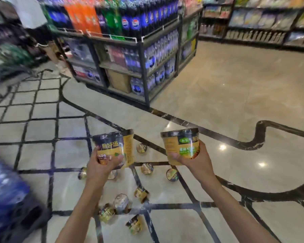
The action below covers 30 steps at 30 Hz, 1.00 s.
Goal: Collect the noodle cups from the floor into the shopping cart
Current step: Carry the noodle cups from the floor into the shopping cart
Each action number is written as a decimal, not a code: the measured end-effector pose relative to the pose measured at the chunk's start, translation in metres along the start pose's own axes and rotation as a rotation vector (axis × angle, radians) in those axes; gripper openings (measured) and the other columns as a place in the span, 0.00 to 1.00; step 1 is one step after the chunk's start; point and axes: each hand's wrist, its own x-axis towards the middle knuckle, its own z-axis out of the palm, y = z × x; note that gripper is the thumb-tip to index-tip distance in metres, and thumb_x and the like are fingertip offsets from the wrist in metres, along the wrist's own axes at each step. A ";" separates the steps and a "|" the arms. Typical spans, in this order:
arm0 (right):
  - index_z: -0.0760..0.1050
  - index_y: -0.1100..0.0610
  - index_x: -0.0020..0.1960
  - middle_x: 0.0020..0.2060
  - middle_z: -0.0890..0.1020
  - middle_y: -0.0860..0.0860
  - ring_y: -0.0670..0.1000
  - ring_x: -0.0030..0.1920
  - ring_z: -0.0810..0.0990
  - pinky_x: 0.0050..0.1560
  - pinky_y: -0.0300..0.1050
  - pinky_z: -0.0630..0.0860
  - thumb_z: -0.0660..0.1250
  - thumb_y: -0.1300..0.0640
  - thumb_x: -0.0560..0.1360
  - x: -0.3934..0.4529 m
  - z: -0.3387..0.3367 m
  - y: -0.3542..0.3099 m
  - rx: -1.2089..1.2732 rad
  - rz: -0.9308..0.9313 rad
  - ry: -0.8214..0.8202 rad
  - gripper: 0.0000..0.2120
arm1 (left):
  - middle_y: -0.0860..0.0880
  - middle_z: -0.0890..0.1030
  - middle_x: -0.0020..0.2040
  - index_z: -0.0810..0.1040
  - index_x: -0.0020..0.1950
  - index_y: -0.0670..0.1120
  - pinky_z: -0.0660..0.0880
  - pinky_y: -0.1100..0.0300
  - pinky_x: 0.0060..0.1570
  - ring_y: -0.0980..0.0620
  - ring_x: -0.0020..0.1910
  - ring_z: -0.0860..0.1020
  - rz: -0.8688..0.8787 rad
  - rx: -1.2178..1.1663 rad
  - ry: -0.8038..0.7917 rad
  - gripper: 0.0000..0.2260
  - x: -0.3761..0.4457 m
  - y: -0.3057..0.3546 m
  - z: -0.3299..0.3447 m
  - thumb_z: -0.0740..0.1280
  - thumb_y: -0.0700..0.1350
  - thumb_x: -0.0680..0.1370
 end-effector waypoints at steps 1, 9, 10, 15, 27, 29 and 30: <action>0.69 0.49 0.64 0.52 0.81 0.46 0.45 0.49 0.82 0.51 0.50 0.81 0.79 0.32 0.47 -0.002 0.005 -0.008 0.015 -0.010 -0.013 0.50 | 0.47 0.81 0.48 0.73 0.57 0.48 0.74 0.66 0.37 0.51 0.45 0.80 0.010 0.009 0.015 0.23 -0.007 0.005 -0.014 0.76 0.46 0.64; 0.66 0.47 0.61 0.50 0.79 0.42 0.42 0.48 0.80 0.46 0.41 0.78 0.82 0.47 0.56 -0.072 0.114 -0.079 -0.003 -0.206 -0.425 0.39 | 0.50 0.81 0.49 0.72 0.62 0.45 0.75 0.72 0.35 0.58 0.42 0.80 0.141 0.045 0.568 0.31 -0.138 0.017 -0.155 0.80 0.37 0.62; 0.65 0.46 0.61 0.50 0.78 0.42 0.42 0.48 0.79 0.46 0.41 0.77 0.82 0.47 0.56 -0.087 0.131 -0.083 -0.006 -0.222 -0.485 0.39 | 0.51 0.80 0.49 0.71 0.61 0.46 0.74 0.74 0.35 0.58 0.43 0.79 0.136 0.052 0.640 0.31 -0.159 0.016 -0.171 0.80 0.37 0.62; 0.64 0.47 0.62 0.52 0.78 0.43 0.40 0.49 0.78 0.43 0.35 0.73 0.81 0.52 0.61 -0.191 0.219 -0.106 -0.009 -0.296 -0.840 0.37 | 0.50 0.80 0.51 0.71 0.64 0.47 0.73 0.70 0.38 0.55 0.47 0.80 0.088 0.043 0.960 0.33 -0.281 -0.006 -0.257 0.81 0.40 0.62; 0.70 0.52 0.60 0.49 0.81 0.47 0.46 0.48 0.81 0.46 0.40 0.77 0.83 0.42 0.49 -0.601 0.382 -0.107 0.018 -0.422 -1.584 0.44 | 0.48 0.81 0.53 0.70 0.65 0.50 0.79 0.49 0.51 0.49 0.49 0.82 -0.085 0.133 1.694 0.46 -0.662 -0.072 -0.416 0.80 0.60 0.50; 0.70 0.49 0.60 0.49 0.81 0.45 0.45 0.49 0.81 0.48 0.41 0.77 0.81 0.38 0.47 -0.675 0.389 -0.101 0.035 -0.448 -1.694 0.45 | 0.48 0.81 0.54 0.70 0.65 0.50 0.80 0.48 0.51 0.50 0.49 0.82 -0.119 0.151 1.785 0.46 -0.723 -0.079 -0.429 0.81 0.60 0.51; 0.70 0.48 0.60 0.49 0.81 0.44 0.44 0.48 0.81 0.49 0.42 0.77 0.81 0.39 0.49 -0.710 0.390 -0.099 0.035 -0.465 -1.742 0.44 | 0.49 0.81 0.54 0.70 0.65 0.51 0.80 0.49 0.50 0.51 0.49 0.82 -0.134 0.158 1.830 0.46 -0.752 -0.081 -0.434 0.81 0.60 0.51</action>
